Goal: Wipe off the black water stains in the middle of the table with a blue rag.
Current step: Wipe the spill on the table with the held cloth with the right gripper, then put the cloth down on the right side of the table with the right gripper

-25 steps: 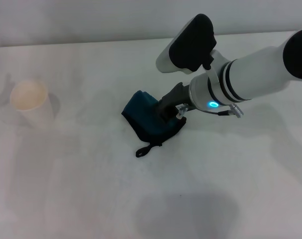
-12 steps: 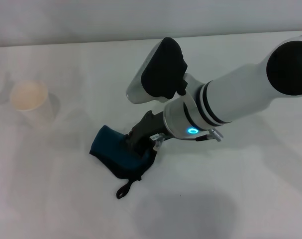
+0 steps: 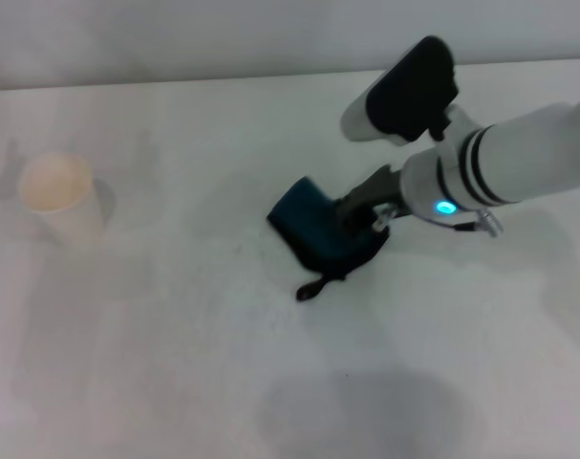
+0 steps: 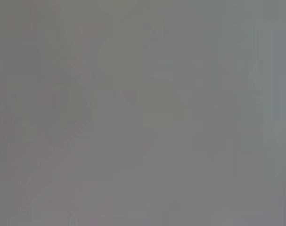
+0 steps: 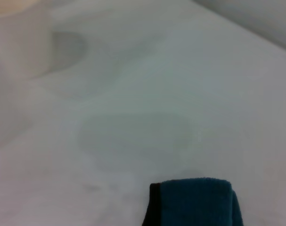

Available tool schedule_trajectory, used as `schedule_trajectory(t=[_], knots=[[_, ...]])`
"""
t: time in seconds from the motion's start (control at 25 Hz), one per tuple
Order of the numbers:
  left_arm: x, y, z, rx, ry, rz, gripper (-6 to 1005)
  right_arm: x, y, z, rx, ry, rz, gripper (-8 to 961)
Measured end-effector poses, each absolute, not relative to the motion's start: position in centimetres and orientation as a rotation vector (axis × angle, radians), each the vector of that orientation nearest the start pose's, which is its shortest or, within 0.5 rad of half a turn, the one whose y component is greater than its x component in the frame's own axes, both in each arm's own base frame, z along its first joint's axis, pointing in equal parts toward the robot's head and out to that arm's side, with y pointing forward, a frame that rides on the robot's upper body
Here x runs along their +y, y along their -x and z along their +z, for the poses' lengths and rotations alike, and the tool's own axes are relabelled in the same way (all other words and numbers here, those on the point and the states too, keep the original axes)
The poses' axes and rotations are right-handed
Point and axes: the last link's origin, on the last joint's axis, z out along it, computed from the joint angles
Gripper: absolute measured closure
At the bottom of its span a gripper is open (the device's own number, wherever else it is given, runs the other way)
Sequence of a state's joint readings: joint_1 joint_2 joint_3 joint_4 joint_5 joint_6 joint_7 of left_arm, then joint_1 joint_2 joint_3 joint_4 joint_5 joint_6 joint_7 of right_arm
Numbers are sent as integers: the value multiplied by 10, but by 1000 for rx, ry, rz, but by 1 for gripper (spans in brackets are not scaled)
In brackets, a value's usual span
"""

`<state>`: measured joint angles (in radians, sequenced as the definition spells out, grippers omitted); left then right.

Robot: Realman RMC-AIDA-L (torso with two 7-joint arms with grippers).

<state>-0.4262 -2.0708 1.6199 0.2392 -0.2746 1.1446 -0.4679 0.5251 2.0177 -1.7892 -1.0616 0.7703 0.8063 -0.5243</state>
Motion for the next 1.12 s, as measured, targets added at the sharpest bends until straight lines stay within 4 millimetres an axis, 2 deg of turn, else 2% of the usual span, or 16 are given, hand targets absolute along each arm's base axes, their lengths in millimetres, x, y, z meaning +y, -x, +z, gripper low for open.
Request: schedule_trajectory(t=[0.16,0.36,0.52,0.68,0.76,1.12], knots=[[353,324,30,-689,1408,-976,124,383,-229,-57,819,2352,-245,878],[352,325,29,-691,1407,-975,123,388,-230,-48,831,2305,-236,875],[351,325,29,-692,1406,-974,123,393,-228,-32,904,2250,-165,872],[351,325,29,-692,1406,-973,123,391,-237,-15,1017,2187,-151,870],[352,325,30,-692,1404,-974,123,385,-251,-2,1108,2137,-148,869],[356,322,31,-685,1403,-983,123,381,-263,8,1200,2057,-95,864]])
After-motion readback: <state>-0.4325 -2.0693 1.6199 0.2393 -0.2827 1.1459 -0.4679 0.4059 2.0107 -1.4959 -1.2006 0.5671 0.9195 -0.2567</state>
